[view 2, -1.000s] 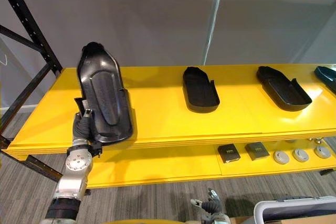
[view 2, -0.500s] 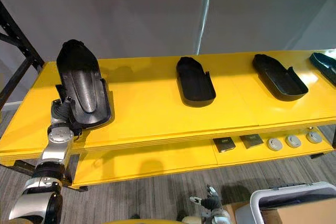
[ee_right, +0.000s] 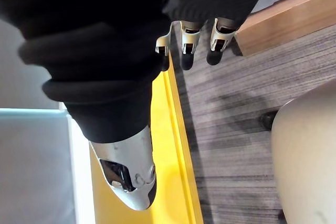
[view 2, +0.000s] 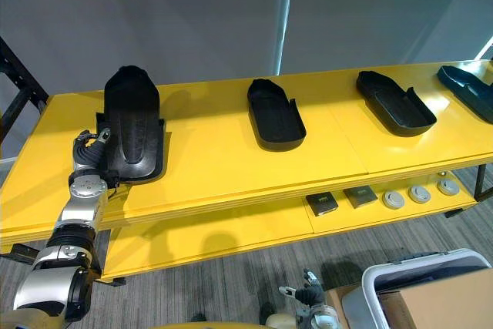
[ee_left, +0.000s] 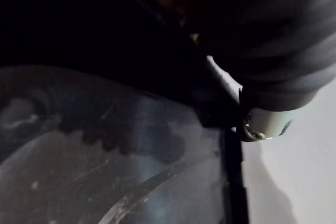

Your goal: Walk over and take plastic housings, then place them on the shelf

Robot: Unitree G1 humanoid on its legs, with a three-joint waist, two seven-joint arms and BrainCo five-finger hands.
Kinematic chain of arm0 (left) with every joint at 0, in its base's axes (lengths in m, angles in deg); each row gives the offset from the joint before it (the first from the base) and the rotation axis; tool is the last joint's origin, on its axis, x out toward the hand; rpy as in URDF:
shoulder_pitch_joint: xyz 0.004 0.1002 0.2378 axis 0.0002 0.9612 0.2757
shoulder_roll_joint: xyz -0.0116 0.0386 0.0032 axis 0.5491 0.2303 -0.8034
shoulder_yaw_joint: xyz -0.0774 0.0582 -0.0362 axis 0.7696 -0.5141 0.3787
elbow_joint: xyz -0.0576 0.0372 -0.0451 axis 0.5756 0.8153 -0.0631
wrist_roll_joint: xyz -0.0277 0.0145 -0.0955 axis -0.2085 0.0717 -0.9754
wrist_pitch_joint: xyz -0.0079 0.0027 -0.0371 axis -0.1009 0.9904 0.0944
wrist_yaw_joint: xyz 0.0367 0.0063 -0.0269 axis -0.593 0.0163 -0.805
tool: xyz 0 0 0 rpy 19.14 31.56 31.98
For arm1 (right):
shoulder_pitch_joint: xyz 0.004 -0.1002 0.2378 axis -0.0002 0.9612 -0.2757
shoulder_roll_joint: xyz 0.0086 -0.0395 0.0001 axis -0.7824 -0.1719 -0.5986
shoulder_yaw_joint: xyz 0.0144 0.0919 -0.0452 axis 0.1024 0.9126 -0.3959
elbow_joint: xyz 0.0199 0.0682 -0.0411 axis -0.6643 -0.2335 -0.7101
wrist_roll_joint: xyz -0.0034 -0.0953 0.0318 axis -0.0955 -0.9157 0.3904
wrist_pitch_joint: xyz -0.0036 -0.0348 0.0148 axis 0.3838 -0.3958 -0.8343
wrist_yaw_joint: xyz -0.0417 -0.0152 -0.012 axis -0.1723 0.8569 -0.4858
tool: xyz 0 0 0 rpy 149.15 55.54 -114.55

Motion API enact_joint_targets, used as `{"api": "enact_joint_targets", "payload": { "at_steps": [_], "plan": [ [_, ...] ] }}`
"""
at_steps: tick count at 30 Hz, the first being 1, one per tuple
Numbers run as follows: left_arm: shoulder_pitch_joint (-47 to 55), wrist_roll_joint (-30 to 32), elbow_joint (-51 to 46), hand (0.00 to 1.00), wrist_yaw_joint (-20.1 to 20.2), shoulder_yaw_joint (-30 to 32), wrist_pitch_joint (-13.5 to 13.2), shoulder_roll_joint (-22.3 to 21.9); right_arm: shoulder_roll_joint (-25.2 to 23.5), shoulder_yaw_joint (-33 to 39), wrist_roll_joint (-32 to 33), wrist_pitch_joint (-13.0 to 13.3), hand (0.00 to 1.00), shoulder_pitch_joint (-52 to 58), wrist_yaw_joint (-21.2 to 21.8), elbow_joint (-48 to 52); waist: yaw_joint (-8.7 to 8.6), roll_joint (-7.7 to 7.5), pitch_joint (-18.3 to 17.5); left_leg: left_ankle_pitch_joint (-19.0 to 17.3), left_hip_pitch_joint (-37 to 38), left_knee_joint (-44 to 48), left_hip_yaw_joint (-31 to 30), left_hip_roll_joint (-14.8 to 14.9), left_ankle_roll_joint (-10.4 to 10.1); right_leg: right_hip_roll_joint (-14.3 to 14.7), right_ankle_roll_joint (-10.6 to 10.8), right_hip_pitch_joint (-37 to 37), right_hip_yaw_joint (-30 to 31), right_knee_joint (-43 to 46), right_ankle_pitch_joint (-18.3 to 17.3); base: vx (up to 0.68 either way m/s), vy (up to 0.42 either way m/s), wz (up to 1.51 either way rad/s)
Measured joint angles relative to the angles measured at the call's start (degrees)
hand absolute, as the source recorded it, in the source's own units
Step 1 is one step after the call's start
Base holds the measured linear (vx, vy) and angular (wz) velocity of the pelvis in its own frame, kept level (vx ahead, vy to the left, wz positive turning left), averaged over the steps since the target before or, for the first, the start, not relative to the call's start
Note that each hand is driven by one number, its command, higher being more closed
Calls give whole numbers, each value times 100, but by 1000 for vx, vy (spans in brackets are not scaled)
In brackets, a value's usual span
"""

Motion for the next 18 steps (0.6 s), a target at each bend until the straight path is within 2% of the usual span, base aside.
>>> {"api": "enact_joint_targets", "payload": {
  "at_steps": [5,10,12,15,18],
  "plan": [
    [0,-11,-180,0,-281,59,-2,-7,-2,-8,-5,0,0,-2,-12,5,7,-27,25,0,-3,0,-8,0,0,-1,1,4,-8,-8,0,0,0,0],
    [13,-128,-853,0,-573,258,-37,-128,-4,-33,-37,2,0,-1,-28,24,31,-64,62,0,-44,0,-93,-12,0,-16,7,28,-83,-51,4,12,0,8],
    [90,-116,-1275,0,-642,324,-74,-264,-8,-37,-96,1,0,-2,-27,23,50,-64,62,1,-54,0,-130,-13,1,-18,7,49,-116,-75,5,23,-2,10],
    [580,-8,-2518,0,-766,318,-134,-558,-7,-34,-104,2,0,-5,-39,24,82,-53,68,1,-51,-2,-153,-13,0,-18,6,75,-147,-92,4,17,-3,4],
    [1279,455,-3761,0,-790,181,-273,-1043,-8,-31,-103,1,0,2,-94,18,150,-24,87,0,-52,-3,-164,-13,1,-18,5,83,-161,-98,4,2,-1,1]
  ]
}}
